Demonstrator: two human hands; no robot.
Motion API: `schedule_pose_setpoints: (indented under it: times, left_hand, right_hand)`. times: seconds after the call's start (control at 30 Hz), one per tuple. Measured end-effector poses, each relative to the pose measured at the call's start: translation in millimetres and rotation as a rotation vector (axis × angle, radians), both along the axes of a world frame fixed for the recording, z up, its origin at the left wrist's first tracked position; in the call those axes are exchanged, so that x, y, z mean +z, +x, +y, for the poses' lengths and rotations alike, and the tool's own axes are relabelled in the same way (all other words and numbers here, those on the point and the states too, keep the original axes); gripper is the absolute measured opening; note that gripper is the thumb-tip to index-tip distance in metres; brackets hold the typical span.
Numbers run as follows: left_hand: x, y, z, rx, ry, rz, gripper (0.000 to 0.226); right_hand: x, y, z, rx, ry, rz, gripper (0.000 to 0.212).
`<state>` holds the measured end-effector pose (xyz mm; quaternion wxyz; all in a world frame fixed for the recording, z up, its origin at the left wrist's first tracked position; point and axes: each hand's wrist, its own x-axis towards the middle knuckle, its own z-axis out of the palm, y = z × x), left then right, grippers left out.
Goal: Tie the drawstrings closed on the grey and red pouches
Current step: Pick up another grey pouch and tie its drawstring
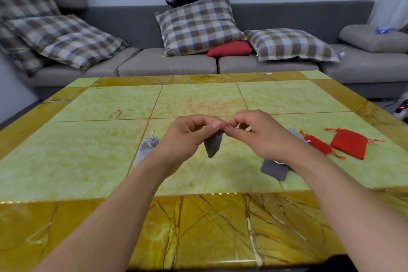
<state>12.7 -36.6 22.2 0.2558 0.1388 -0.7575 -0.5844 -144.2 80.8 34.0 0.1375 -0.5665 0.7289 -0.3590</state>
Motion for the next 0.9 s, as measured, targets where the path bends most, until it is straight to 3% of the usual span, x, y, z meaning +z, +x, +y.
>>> schedule_pose_setpoints:
  times: [0.13, 0.3, 0.5, 0.67, 0.9]
  left_hand:
    - [-0.2, -0.7, 1.1, 0.032, -0.026, -0.040, 0.023]
    - [1.1, -0.6, 2.1, 0.062, -0.015, -0.026, 0.019]
    - [2.3, 2.2, 0.7, 0.089, -0.026, -0.045, 0.014]
    - [4.7, 7.2, 1.5, 0.042, -0.188, -0.133, 0.015]
    - [8.0, 6.4, 4.3, 0.053, 0.199, -0.026, 0.018]
  right_hand:
    - [1.9, -3.7, 3.8, 0.040, -0.044, -0.112, 0.007]
    - [5.0, -5.5, 4.5, 0.034, -0.232, -0.247, 0.011]
    - [5.8, 2.2, 4.5, 0.100, -0.218, -0.133, 0.010]
    - [5.3, 3.2, 5.1, 0.115, -0.176, -0.026, 0.004]
    - [6.4, 7.1, 1.2, 0.176, -0.202, -0.191, 0.007]
